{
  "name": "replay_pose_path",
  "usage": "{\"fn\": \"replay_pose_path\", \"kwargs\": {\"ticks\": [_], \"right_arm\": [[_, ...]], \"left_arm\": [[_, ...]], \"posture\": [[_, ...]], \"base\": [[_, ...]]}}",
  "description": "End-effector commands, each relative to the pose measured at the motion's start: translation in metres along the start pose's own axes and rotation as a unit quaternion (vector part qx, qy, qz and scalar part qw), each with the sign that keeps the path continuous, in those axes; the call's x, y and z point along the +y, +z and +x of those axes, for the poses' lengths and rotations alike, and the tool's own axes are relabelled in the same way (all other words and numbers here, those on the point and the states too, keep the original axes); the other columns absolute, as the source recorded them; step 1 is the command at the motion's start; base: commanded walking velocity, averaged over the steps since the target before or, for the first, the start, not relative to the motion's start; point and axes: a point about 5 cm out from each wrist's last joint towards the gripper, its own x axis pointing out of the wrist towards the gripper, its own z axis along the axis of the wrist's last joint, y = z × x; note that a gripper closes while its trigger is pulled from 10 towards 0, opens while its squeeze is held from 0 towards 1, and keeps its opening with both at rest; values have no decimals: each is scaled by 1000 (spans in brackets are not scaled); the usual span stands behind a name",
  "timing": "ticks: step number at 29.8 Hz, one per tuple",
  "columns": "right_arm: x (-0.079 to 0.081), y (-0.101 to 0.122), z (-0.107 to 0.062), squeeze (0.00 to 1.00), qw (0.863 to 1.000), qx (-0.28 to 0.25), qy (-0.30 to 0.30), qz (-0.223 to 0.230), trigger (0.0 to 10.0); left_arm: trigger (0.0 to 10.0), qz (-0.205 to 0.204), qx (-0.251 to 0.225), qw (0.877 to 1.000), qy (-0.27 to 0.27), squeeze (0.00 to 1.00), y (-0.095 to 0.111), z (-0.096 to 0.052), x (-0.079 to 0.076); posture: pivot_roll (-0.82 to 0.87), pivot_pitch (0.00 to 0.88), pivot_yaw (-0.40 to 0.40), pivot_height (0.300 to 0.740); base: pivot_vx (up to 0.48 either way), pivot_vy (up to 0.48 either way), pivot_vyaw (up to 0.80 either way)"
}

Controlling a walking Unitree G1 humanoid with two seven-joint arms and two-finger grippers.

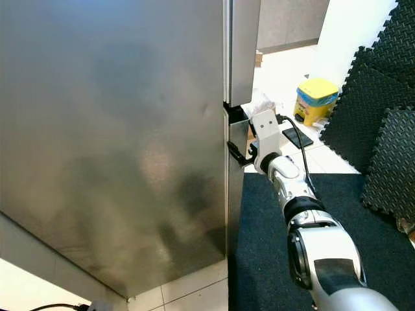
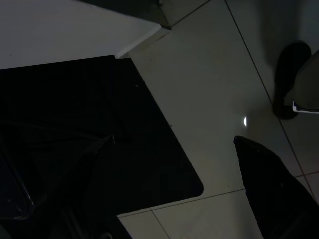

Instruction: Restocking fridge

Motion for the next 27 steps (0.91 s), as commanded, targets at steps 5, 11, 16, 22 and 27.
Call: {"fn": "replay_pose_path", "kwargs": {"ticks": [5,11,16,22,27], "right_arm": [[-31,10,-6,0,994,-1,-111,-14,10000],[-36,11,-8,0,991,-5,-132,-12,10000],[-46,11,-13,0,986,-3,-165,-17,10000],[-55,11,-18,0,981,-4,-191,-16,10000],[-61,12,-21,0,979,-4,-205,-17,10000]], "left_arm": [[10000,11,15,1000,-1,0,-11,-2,1],[10000,12,16,1000,-1,0,-11,-2,1],[10000,16,15,1000,-2,0,-10,-2,2],[10000,17,13,1000,-3,0,-9,-2,2],[10000,19,13,1000,-4,0,-8,-1,2]], "posture": [[86,105,21,740],[82,104,25,740],[80,104,27,740],[80,104,28,740],[78,104,29,740]], "base": [[0,0,0],[0,0,0],[0,0,0],[0,0,0],[0,0,0]]}}
